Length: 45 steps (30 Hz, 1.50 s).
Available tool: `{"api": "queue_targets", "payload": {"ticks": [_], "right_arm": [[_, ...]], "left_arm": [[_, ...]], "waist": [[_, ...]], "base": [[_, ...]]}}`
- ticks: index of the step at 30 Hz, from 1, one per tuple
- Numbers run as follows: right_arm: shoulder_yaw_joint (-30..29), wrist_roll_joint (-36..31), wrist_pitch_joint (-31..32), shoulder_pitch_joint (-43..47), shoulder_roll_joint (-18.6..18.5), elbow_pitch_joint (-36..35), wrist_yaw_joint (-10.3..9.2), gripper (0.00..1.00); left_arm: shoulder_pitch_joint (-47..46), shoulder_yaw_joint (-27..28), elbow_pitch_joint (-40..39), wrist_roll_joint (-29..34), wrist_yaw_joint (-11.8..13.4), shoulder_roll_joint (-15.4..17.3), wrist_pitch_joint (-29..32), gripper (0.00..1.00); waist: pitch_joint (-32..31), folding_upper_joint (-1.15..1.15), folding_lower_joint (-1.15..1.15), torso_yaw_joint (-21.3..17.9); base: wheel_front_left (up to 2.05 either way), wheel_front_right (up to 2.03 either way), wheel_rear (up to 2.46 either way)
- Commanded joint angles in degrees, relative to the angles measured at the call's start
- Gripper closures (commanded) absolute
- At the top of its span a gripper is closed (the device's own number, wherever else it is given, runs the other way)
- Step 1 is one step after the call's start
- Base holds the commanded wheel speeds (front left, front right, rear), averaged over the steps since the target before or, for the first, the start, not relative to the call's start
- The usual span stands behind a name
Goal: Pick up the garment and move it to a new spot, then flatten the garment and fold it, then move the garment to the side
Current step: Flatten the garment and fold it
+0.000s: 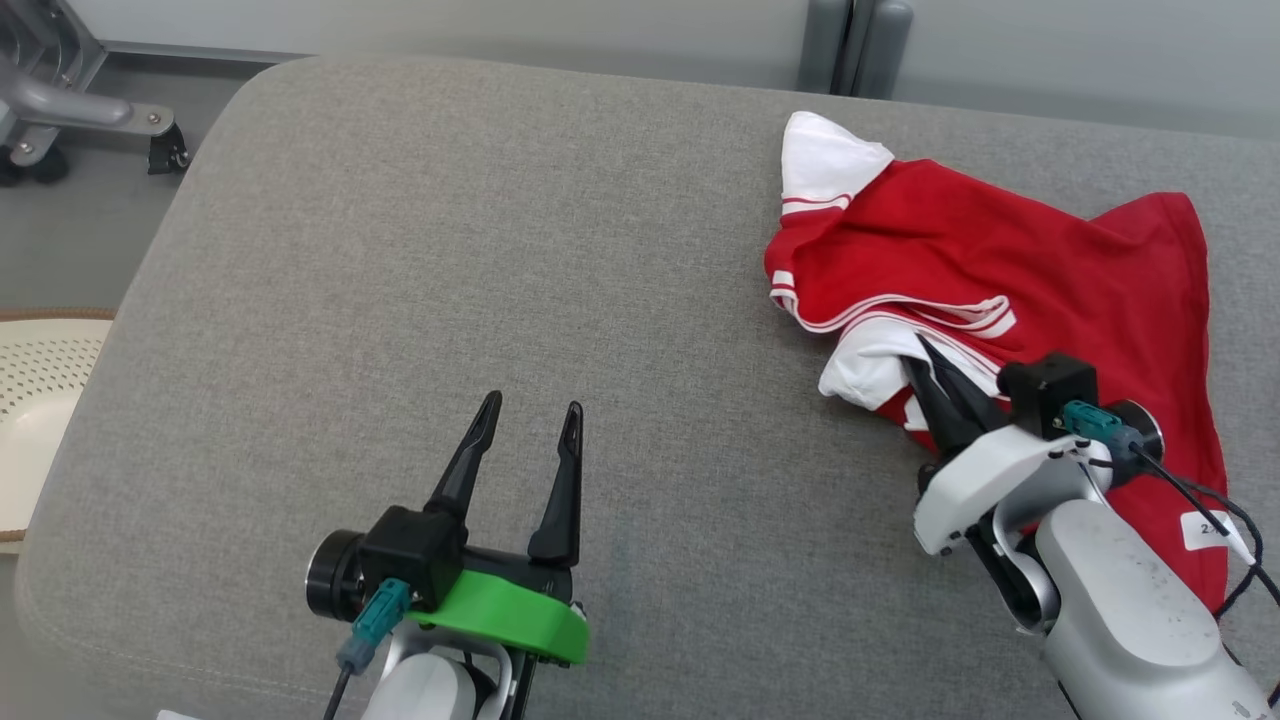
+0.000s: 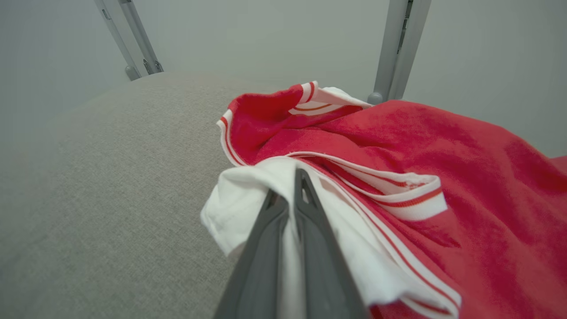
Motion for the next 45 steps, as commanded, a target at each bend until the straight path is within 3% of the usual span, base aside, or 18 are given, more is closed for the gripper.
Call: {"api": "queue_targets", "payload": {"ticks": [1,8,13,14,15,21,27,31,37,39,45], "right_arm": [[1.06,1.39,-0.08,-1.02,0.07,-1.59,-0.08,1.0],[7.66,8.58,4.06,-0.74,2.13,-8.19,-0.08,1.0],[13.2,9.51,5.53,-2.08,3.3,-7.97,-0.08,1.0],[14.6,9.17,5.8,-2.45,3.36,-7.34,-0.08,0.77],[15.6,8.53,5.77,-2.86,3.28,-6.73,-0.08,0.0],[20.71,8.33,5.3,-4.83,3.55,-3.67,-0.08,0.0],[19.59,8.61,3.0,-3.81,2.04,-3.51,-0.08,0.0],[14.58,8.41,1.02,-1.8,0.5,-5.21,-0.08,0.0],[2.56,6.31,-1.28,4.21,-0.47,-10.06,-0.08,0.0],[-4.2,5.26,-1.95,8.39,0.26,-13.33,-0.08,0.0],[-14.16,2.24,-2.05,17.56,3.38,-19.28,-0.08,0.0]], "left_arm": [[0.48,0.29,0.13,-0.1,-0.09,0.19,0.0,0.0],[0.57,0.51,0.04,-0.06,-0.38,0.19,0.0,0.0],[0.39,0.32,-0.21,0.1,-0.46,0.19,0.0,0.0],[0.43,0.23,-0.21,0.09,-0.44,0.19,-0.01,0.0],[0.45,0.2,-0.19,0.08,-0.43,0.19,0.0,0.0],[0.81,0.58,0.08,0.17,-0.07,0.19,0.0,0.0],[1.46,1.42,0.31,0.48,-0.05,0.19,0.0,0.0],[2.02,1.9,0.16,0.69,-0.12,0.19,-0.01,0.0],[2.99,2.53,-0.11,1.27,-0.33,0.19,-0.01,0.0],[3.55,2.64,0.04,1.6,-0.46,0.19,0.0,0.0],[4.92,3.08,0.4,2.91,-1.03,0.19,-0.01,0.0]], "waist": [[-0.84,0.0,0.0,-0.55],[-1.79,0.0,0.0,-0.55],[-1.27,0.0,0.0,0.27],[-1.14,0.0,0.0,0.51],[-1.05,0.0,0.0,0.69],[-1.09,0.0,0.0,1.35],[-2.7,0.0,0.0,-0.21],[-3.99,0.0,0.0,-2.04],[-5.48,0.0,0.0,-5.23],[-5.95,0.0,0.0,-6.57],[-6.47,0.0,0.0,-8.99]], "base": [[0.0,0.0,0.0],[0.0,0.0,0.0],[0.0,0.0,0.0],[0.0,0.0,0.0],[0.0,0.0,0.0],[0.0,0.0,0.0],[0.0,0.0,0.0],[0.0,0.0,0.0],[0.0,0.0,0.0],[0.0,0.0,0.0],[0.0,0.0,0.0]]}}
